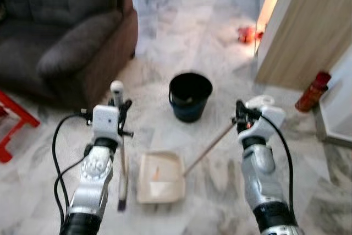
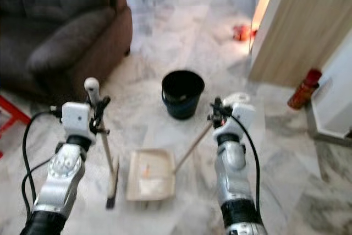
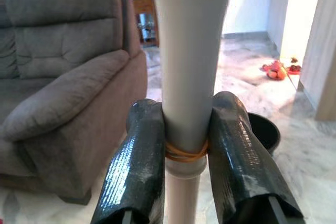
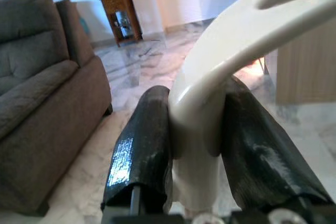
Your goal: Sweep floor
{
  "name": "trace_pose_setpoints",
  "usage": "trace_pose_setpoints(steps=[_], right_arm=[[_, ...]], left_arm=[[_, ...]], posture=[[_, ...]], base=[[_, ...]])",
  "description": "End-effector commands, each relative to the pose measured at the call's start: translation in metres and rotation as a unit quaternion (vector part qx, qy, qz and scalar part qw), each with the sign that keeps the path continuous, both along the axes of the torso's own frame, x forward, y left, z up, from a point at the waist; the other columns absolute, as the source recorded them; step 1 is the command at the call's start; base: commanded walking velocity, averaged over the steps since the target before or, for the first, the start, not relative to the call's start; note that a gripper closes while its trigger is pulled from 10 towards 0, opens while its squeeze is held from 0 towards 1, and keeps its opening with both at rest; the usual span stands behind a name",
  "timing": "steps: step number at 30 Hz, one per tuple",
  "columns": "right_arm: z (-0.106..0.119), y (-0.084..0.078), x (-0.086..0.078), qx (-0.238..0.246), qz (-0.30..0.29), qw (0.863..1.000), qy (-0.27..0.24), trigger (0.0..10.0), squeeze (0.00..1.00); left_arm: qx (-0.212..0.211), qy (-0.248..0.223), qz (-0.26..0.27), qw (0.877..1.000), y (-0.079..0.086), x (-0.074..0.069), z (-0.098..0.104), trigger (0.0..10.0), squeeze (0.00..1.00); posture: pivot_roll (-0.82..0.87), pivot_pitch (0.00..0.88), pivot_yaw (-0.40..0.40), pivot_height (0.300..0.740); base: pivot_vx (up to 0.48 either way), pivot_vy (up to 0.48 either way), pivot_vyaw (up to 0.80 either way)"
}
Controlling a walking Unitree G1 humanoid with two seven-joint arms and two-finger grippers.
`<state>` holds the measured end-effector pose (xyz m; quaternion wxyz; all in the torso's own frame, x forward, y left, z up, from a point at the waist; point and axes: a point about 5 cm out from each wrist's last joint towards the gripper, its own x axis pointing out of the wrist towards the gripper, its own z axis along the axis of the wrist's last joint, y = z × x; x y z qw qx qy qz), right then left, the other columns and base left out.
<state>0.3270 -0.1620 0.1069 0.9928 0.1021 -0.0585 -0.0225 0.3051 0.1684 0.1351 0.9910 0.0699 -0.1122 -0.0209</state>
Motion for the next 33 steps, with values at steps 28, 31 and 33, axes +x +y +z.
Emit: trace_pose_setpoints(steps=[28, 31, 33], right_arm=[[0.011, 0.0046, 0.0024, 0.011, 0.002, 1.0, -0.028, 10.0, 0.0], [0.0109, 0.0044, 0.0024, 0.012, 0.002, 1.0, -0.028, 10.0, 0.0], [0.0111, 0.0044, 0.0026, 0.012, 0.002, 1.0, -0.028, 10.0, 0.0]], left_arm=[[0.009, -0.021, 0.0, 1.0, 0.0017, 0.0001, 0.0086, 10.0, 0.0], [0.008, -0.021, 0.0, 1.0, 0.0016, 0.0, 0.0084, 10.0, 0.0], [0.008, -0.021, 0.001, 1.0, 0.0017, 0.0, 0.0085, 10.0, 0.0]], posture=[[0.03, 0.101, -0.005, 0.74], [0.03, 0.099, -0.007, 0.74], [0.04, 0.097, -0.008, 0.74]], base=[[0.294, 0.0, 0.0], [0.295, 0.0, 0.0], [0.292, 0.0, 0.0]])
